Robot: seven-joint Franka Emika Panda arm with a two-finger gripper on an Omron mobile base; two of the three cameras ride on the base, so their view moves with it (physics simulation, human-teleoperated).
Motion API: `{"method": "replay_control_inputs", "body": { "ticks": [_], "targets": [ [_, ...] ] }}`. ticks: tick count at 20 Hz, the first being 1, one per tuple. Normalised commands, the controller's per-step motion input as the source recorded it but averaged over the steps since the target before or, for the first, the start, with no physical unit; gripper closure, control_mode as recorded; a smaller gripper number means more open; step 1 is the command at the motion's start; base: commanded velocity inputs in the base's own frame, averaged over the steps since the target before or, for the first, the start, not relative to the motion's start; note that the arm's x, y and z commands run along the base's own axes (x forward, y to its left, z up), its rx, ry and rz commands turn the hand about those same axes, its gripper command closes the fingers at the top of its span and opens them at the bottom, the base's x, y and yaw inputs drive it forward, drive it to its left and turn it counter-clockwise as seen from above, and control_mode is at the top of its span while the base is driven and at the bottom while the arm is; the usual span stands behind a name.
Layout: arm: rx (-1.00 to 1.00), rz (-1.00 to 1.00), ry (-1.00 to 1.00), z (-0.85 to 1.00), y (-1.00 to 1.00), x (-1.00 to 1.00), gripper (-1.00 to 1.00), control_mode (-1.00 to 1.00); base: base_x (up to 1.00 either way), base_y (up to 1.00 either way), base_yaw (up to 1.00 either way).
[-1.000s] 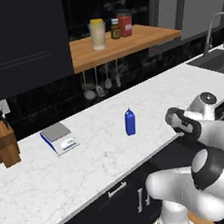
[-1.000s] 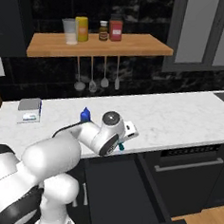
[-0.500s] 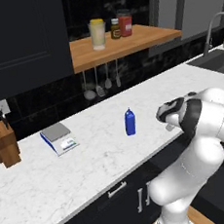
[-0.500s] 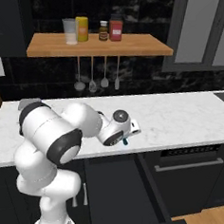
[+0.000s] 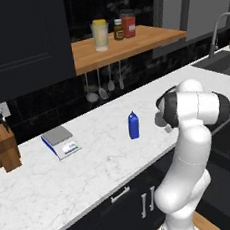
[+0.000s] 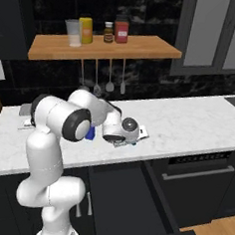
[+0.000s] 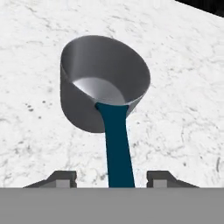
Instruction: Pick the measuring cup from the drawer and place it on the counter.
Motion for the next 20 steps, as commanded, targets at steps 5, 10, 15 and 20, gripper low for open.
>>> {"method": "replay_control_inputs", "body": {
  "ticks": [5,10,15,20],
  "targets": [
    [0.07,0.08,-0.14,0.87,-0.02,0.00,-1.00,-1.00,0.00,0.00,0.00],
    [0.04,0.09,-0.15,1.00,-0.02,-0.28,-1.00,-1.00,0.00,0.00,0.00],
    [0.01,0.01,0.00,1.00,-0.30,-0.69,-1.00,-1.00,0.00,0.00,0.00],
    [0.00,0.00,0.00,1.00,-0.18,-0.60,-1.00,-1.00,0.00,0.00,0.00]
  ]
}}
